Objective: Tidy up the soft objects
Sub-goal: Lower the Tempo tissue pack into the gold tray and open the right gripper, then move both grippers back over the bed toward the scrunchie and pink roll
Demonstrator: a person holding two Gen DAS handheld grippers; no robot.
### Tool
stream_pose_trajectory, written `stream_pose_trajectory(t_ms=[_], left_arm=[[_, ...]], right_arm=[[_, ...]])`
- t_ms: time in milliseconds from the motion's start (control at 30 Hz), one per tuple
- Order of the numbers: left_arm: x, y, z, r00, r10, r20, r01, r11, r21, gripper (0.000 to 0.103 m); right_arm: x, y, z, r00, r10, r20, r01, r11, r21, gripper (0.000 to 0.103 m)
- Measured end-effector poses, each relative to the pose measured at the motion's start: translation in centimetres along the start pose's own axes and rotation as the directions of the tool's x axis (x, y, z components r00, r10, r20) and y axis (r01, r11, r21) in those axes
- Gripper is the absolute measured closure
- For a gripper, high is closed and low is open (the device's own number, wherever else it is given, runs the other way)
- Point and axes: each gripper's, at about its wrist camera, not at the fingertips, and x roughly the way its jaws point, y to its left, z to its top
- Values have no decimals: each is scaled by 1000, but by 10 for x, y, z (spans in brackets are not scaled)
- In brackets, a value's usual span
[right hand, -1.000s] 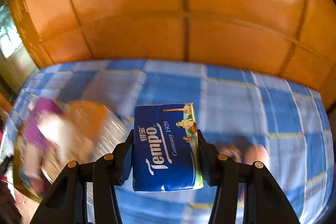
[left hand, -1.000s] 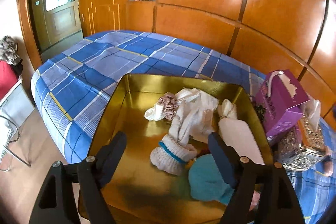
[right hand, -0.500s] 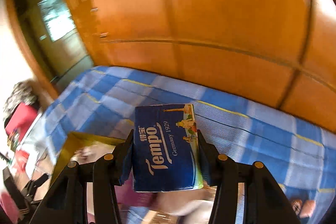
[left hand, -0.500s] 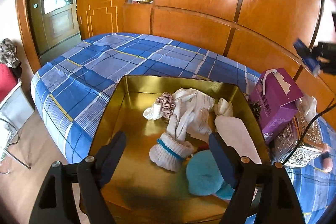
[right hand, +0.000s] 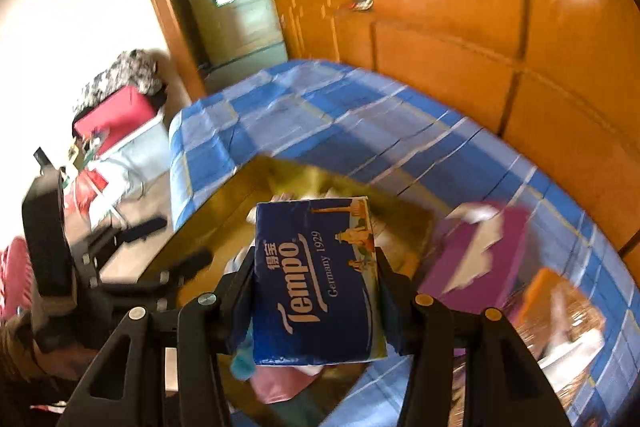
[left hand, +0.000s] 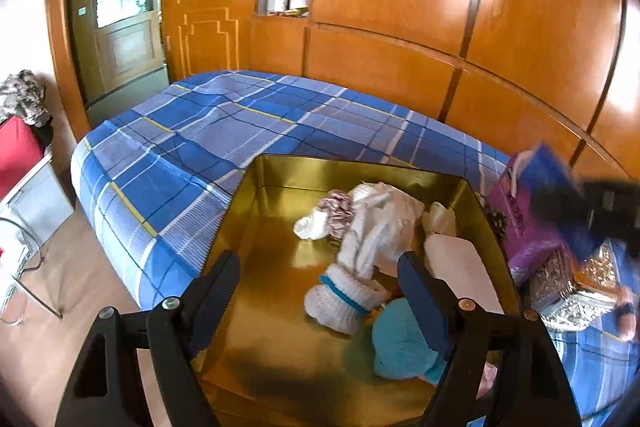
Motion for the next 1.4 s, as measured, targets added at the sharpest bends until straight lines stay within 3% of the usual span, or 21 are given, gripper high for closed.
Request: stream_pose_trajectory(t_ms=[200, 367, 500, 567, 967, 1400], left_arm=[[-1, 23, 6, 998, 54, 19, -53, 997, -56, 22], [0, 33, 6, 997, 70, 17, -69, 995, -76, 22], [-1, 30, 5, 998, 60, 20, -59, 996, -70, 22], [-2, 27, 5, 998, 60, 26, -59, 996, -60, 22], [-19, 1, 4, 998, 16, 67, -17, 1000, 9, 22], [-40, -39, -8, 995, -61, 74, 52, 992, 118, 22]], right_arm=[[39, 14, -11, 998, -2, -70, 5, 999, 53, 50], [70, 10, -11, 991, 83, -108, -64, 984, 166, 49], [66, 11, -15, 991, 92, -94, -74, 981, 181, 35], [59, 11, -16, 993, 89, -80, -73, 980, 184, 33], [-21, 13, -63, 995, -69, 74, 57, 988, 145, 33], [-79, -19, -129, 953, -271, 138, 226, 935, 273, 33]])
